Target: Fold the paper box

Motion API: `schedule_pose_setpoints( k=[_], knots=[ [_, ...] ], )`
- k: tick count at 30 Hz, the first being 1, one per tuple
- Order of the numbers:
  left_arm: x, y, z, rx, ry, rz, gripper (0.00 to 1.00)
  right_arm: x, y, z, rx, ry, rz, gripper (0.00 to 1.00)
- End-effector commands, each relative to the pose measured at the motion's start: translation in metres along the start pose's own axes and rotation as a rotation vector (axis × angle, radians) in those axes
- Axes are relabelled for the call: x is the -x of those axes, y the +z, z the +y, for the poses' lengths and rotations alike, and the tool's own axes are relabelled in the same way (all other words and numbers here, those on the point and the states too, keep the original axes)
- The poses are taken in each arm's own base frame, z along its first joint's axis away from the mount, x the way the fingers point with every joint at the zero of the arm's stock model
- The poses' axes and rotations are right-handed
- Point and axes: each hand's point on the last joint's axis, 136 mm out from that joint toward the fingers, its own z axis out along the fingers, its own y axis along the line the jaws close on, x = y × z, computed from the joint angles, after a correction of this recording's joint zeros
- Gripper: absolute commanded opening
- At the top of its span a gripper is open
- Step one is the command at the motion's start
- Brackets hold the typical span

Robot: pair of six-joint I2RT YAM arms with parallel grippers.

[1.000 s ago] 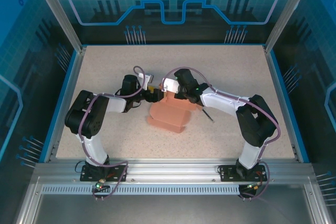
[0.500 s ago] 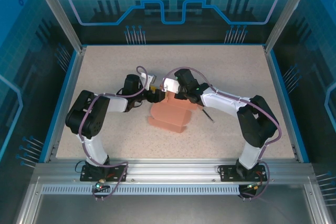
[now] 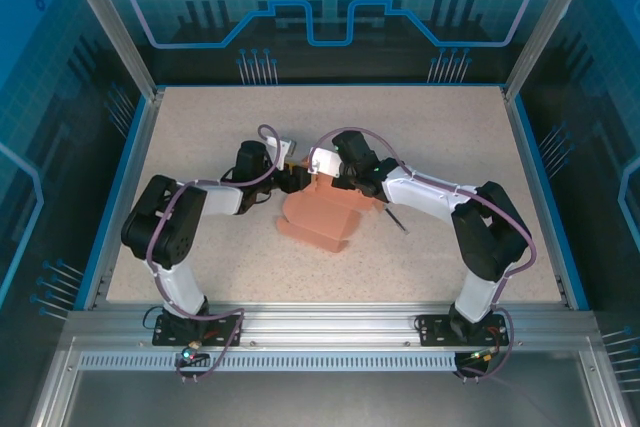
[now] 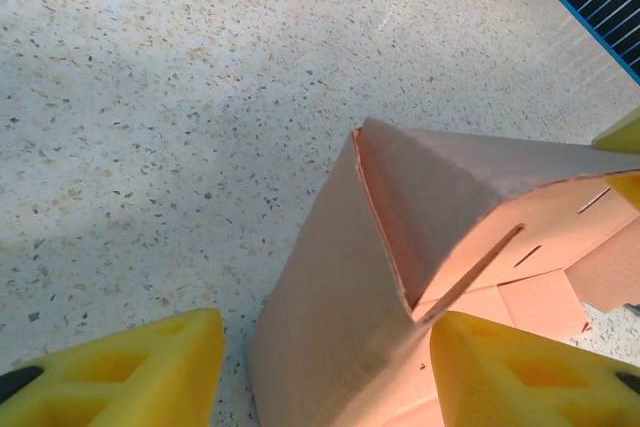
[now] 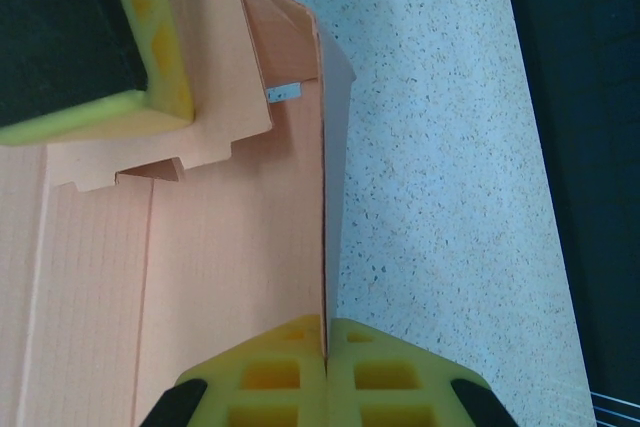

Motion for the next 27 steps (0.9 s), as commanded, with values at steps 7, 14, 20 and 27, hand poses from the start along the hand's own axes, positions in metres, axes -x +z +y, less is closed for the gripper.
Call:
schedule_pose_setpoints(
  k=[7, 14, 20, 27],
  knots=[
    [0.017, -0.012, 0.026, 0.17, 0.003, -0.073, 0.51, 0.01, -0.011, 0.014, 0.072, -0.007, -0.033, 0.0],
    [0.011, -0.018, 0.022, 0.161, 0.034, -0.067, 0.51, 0.013, -0.012, 0.006, 0.069, 0.006, -0.038, 0.0],
    [0.01, -0.015, -0.008, -0.014, 0.049, -0.057, 0.61, 0.014, -0.009, -0.001, 0.06, 0.023, -0.028, 0.0],
    [0.006, -0.017, -0.018, -0.077, 0.061, -0.062, 0.73, 0.016, -0.012, -0.01, 0.07, 0.058, -0.036, 0.0]
  ],
)
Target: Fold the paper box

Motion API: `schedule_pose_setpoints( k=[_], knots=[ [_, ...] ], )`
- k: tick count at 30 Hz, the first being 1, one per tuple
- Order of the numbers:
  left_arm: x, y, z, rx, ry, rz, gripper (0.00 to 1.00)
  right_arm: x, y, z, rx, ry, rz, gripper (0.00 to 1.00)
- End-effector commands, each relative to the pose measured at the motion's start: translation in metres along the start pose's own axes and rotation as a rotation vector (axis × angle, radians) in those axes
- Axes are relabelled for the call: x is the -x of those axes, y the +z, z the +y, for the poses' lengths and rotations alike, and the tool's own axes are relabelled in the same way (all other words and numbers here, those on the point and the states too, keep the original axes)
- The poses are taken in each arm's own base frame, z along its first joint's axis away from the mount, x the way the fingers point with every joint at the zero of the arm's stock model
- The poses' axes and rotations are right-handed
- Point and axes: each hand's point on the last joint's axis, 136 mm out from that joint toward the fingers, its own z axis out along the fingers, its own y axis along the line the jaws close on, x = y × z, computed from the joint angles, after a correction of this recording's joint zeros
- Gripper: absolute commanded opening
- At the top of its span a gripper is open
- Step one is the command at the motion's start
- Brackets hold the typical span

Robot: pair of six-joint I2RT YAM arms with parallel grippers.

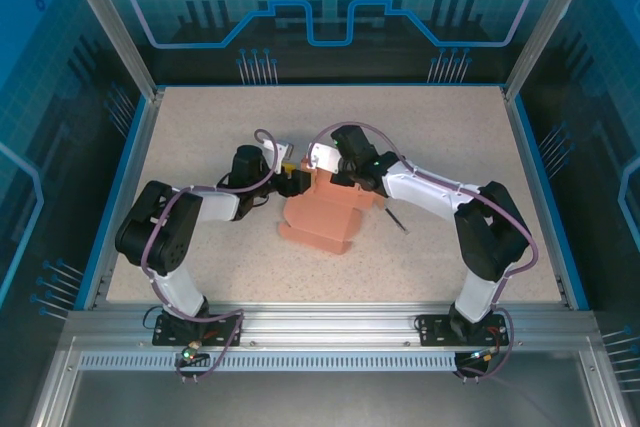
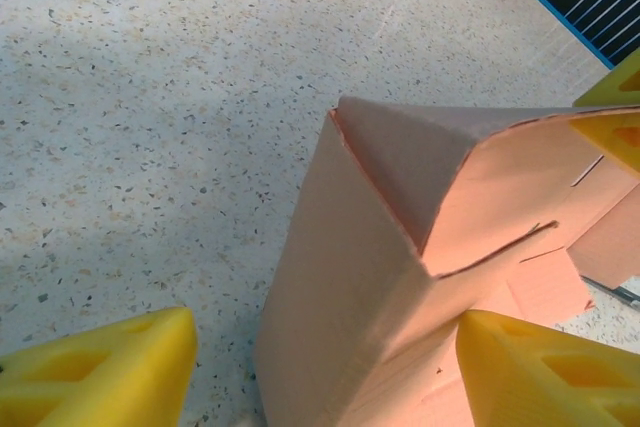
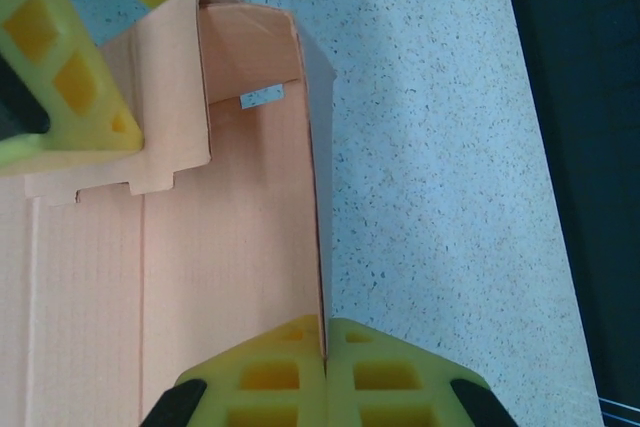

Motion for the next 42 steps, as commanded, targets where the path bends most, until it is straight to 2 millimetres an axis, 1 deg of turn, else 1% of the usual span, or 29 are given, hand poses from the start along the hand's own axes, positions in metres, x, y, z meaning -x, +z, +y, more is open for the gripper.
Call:
schedule_pose_setpoints(
  k=[1, 6, 11, 17, 20, 23, 26, 33, 38, 42],
  knots=[
    [0.009, -0.004, -0.011, -0.061, 0.037, -0.034, 0.74, 0.009, -0.006, -0.003, 0.042, 0.037, -0.036, 0.0],
    [0.009, -0.007, -0.008, -0.046, 0.026, -0.05, 0.78, 0.008, -0.005, -0.009, 0.049, 0.044, -0.023, 0.0],
    [0.01, -0.014, -0.009, -0.033, 0.015, -0.086, 0.88, 0.005, -0.007, -0.014, 0.055, 0.057, -0.024, 0.0],
    [0.006, -0.016, -0.009, -0.035, 0.003, -0.09, 0.93, 0.001, -0.007, -0.012, 0.081, 0.059, -0.014, 0.0],
    [0.007, -0.019, -0.006, -0.015, -0.004, -0.105, 0.95, -0.003, -0.007, -0.013, 0.089, 0.065, -0.001, 0.0],
    [0.01, -0.027, 0.003, 0.053, -0.009, -0.147, 0.99, -0.005, -0.007, -0.013, 0.098, 0.071, 0.004, 0.0],
    [0.011, -0.034, 0.007, 0.085, -0.012, -0.165, 0.99, -0.006, -0.008, -0.017, 0.074, 0.068, 0.003, 0.0],
    [0.015, -0.047, 0.001, 0.085, -0.029, -0.2, 0.99, -0.002, -0.009, -0.028, -0.031, 0.057, 0.006, 0.0],
    [0.015, -0.058, 0.003, 0.119, -0.029, -0.229, 0.99, 0.001, -0.007, -0.027, -0.065, 0.032, 0.026, 0.0],
    [0.012, -0.061, 0.004, 0.136, -0.025, -0.215, 0.99, 0.002, -0.005, -0.024, -0.059, 0.027, 0.028, 0.0]
  ],
)
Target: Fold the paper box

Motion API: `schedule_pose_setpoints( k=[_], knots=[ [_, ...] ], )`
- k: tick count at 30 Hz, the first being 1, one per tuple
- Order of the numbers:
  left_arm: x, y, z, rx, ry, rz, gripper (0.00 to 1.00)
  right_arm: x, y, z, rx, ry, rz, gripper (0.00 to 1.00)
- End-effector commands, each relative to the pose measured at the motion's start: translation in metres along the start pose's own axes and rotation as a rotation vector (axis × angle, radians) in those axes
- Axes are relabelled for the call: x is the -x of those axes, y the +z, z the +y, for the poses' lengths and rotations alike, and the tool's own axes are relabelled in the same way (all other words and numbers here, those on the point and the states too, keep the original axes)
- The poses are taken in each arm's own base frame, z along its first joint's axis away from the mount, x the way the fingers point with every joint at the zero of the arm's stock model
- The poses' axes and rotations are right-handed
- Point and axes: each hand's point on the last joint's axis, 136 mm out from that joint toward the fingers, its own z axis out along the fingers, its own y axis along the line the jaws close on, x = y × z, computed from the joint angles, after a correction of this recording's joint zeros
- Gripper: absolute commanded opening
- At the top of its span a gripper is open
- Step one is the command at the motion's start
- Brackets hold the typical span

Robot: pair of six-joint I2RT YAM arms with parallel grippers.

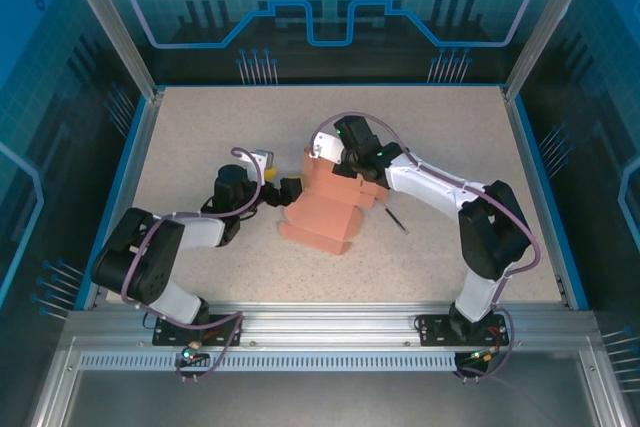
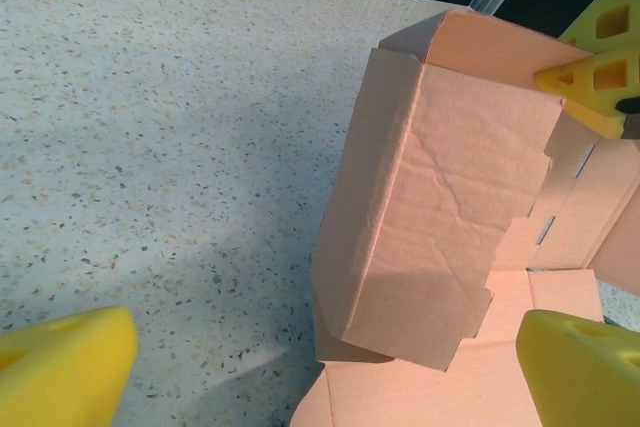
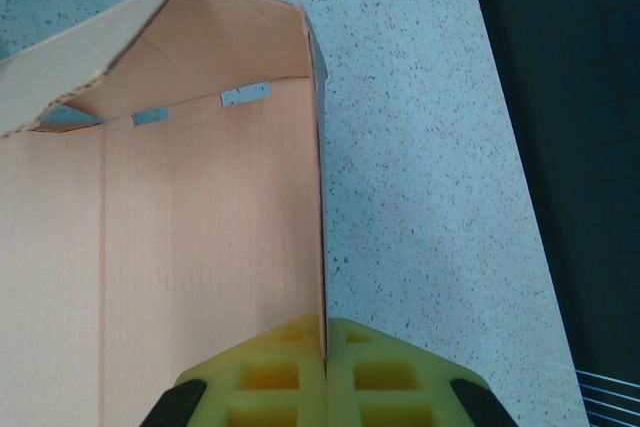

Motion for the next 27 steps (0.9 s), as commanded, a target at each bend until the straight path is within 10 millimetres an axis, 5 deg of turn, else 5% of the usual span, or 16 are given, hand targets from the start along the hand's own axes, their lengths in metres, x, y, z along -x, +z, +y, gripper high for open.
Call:
schedule_pose_setpoints(
  k=[1, 17, 27],
  knots=[
    [0.006, -0.006, 0.003, 0.024, 0.002, -0.023, 0.99, 0.002, 0.001, 0.0, -0.021, -0.003, 0.003, 0.0],
    [-0.001, 0.045, -0.009, 0.096, 0.142, 0.108, 0.99, 0.006, 0.0, 0.004, 0.013, 0.001, 0.005, 0.0],
    [-0.003, 0.036, 0.009, 0.169, 0.13, 0.111, 0.93, 0.007, -0.004, -0.004, -0.066, -0.026, -0.007, 0.0]
  ],
)
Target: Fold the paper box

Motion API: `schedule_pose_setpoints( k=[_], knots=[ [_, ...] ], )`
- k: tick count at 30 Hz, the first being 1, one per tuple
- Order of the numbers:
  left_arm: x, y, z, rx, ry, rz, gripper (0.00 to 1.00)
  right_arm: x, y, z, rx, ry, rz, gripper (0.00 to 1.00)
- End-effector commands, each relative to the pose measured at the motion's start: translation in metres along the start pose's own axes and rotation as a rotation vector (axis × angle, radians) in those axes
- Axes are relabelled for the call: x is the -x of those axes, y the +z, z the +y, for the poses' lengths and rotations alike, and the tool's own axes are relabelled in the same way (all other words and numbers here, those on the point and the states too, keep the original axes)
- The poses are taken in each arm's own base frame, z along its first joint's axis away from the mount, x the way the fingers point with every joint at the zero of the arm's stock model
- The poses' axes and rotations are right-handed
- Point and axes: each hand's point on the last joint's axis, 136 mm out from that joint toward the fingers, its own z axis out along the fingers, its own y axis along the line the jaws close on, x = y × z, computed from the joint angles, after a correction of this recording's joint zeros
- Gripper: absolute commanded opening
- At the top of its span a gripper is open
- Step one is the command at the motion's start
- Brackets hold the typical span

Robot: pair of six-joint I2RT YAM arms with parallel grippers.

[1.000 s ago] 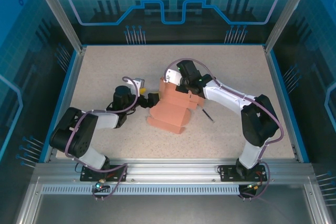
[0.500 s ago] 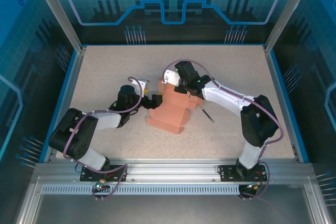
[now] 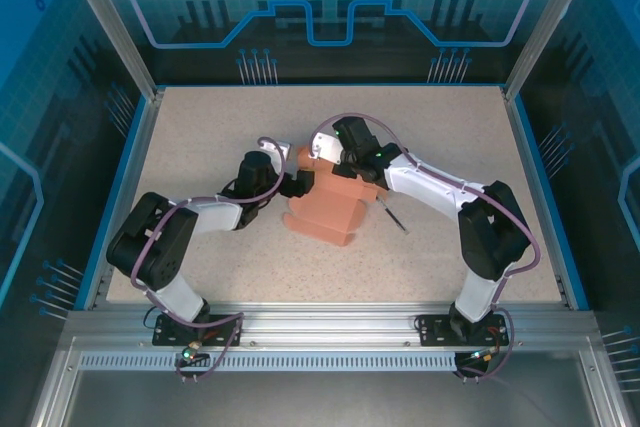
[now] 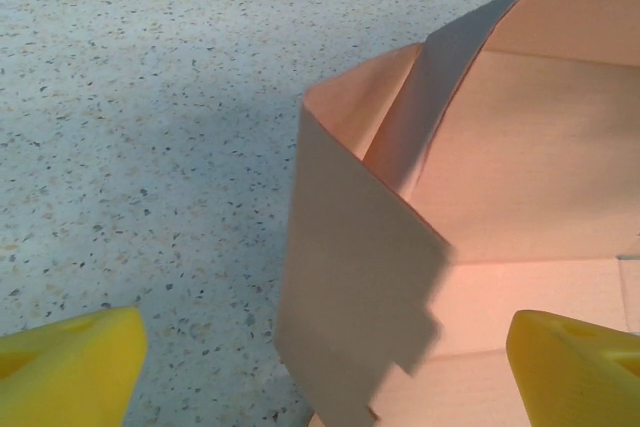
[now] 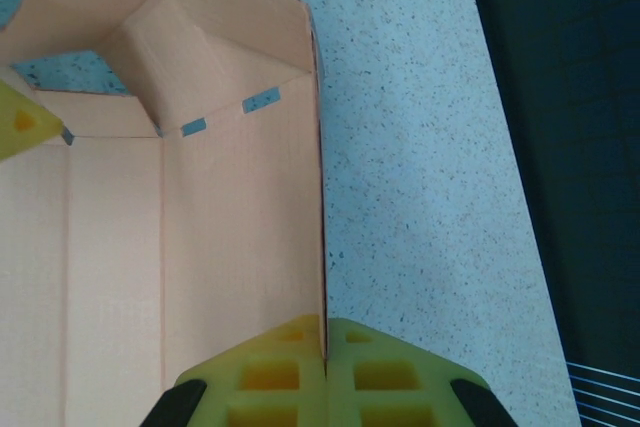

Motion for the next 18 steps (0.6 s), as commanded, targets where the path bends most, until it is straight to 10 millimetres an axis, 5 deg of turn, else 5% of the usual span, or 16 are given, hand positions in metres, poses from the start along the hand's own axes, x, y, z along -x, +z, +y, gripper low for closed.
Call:
schedule_pose_setpoints(
  k=[1, 6, 18],
  knots=[
    [-0.003, -0.006, 0.003, 0.002, 0.008, 0.008, 0.93, 0.009, -0.004, -0.003, -0.055, -0.02, -0.024, 0.0],
    [-0.004, -0.012, -0.007, -0.073, -0.015, -0.012, 0.94, 0.005, 0.002, 0.0, -0.078, -0.042, -0.008, 0.0],
    [0.007, -0.046, 0.011, -0.116, -0.168, -0.101, 0.89, 0.0, 0.009, 0.009, -0.208, -0.173, -0.016, 0.0]
  ],
)
